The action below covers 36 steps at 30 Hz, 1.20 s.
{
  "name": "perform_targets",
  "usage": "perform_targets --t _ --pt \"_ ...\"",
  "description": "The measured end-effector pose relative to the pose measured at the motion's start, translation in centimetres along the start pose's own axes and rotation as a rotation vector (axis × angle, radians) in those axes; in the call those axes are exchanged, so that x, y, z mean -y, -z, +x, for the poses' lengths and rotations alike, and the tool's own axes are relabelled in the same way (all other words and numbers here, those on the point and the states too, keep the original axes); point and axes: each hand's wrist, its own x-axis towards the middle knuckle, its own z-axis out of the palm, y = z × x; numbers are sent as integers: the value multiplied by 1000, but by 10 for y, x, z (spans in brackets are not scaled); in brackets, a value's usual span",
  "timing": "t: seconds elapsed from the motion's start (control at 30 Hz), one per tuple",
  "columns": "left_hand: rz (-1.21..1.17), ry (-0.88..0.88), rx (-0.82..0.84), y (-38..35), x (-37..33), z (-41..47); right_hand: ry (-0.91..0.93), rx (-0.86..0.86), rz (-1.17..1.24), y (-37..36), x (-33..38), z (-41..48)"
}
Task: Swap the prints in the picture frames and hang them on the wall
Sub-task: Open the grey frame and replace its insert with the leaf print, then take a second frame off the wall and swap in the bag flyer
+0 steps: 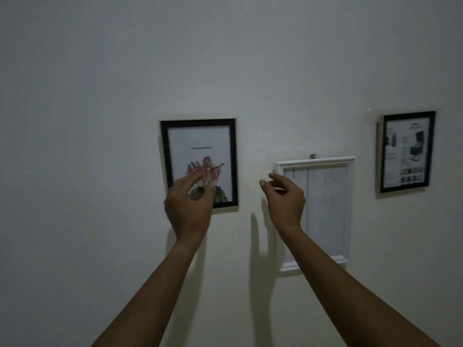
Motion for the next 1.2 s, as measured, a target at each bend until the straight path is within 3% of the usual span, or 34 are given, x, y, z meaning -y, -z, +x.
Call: perform_targets --t 0.37,0.5,0.6,0.8,0.93,1.2 --pt "-254 50 365 -244 -152 -100 -27 -249 -103 240 -34 138" --pt "-214 86 394 -343 -198 -133 34 -216 -218 327 -58 212" --pt "-152 166 328 -395 -214 -146 76 -105 -289 366 -74 266" --pt "17 316 203 -428 -208 -154 23 127 -325 385 -102 328" --pt "125 329 166 -432 -210 -153 -15 151 -274 391 -114 341" --pt "11 380 150 -438 -214 -146 -46 207 -124 392 -120 357"
